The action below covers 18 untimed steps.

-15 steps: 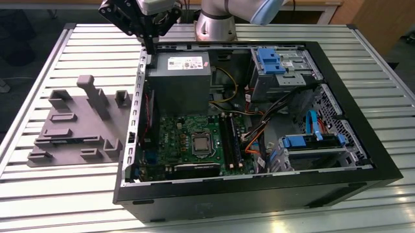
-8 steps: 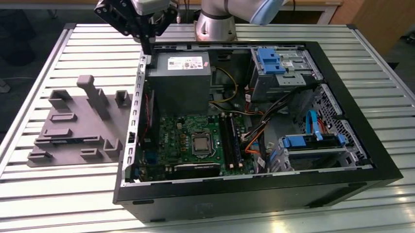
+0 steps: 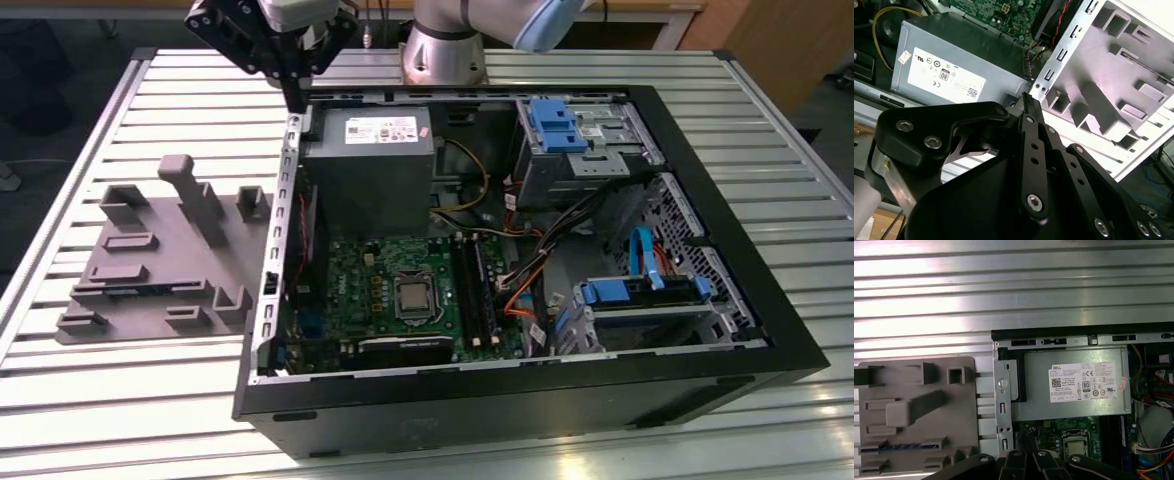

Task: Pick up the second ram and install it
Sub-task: 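Reach for the second ram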

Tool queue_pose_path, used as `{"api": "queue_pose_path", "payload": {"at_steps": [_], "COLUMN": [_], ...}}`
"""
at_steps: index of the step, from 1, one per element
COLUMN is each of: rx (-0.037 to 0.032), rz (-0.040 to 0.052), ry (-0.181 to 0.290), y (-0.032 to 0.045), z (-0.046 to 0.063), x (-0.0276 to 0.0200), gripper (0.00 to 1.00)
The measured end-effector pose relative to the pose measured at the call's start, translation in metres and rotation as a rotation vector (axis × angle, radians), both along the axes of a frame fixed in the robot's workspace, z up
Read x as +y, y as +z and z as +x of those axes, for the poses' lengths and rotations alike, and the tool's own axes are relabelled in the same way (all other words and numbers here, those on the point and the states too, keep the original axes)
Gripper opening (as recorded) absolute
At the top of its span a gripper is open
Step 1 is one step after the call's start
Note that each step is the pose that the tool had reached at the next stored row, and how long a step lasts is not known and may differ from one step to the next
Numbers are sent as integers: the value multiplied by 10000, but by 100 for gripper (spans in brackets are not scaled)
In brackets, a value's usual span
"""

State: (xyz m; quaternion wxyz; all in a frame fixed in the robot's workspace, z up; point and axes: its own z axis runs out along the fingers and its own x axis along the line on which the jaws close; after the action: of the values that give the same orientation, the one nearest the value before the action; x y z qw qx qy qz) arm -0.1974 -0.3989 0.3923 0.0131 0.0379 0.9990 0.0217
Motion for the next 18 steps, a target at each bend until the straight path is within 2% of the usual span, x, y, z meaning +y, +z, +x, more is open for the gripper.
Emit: {"api": "queue_pose_path", "payload": {"at_steps": [18], "rx": [0], "rz": [0], "ry": [0], "y": [-1], "z": [-178], "x": [0], "gripper": [11]}}
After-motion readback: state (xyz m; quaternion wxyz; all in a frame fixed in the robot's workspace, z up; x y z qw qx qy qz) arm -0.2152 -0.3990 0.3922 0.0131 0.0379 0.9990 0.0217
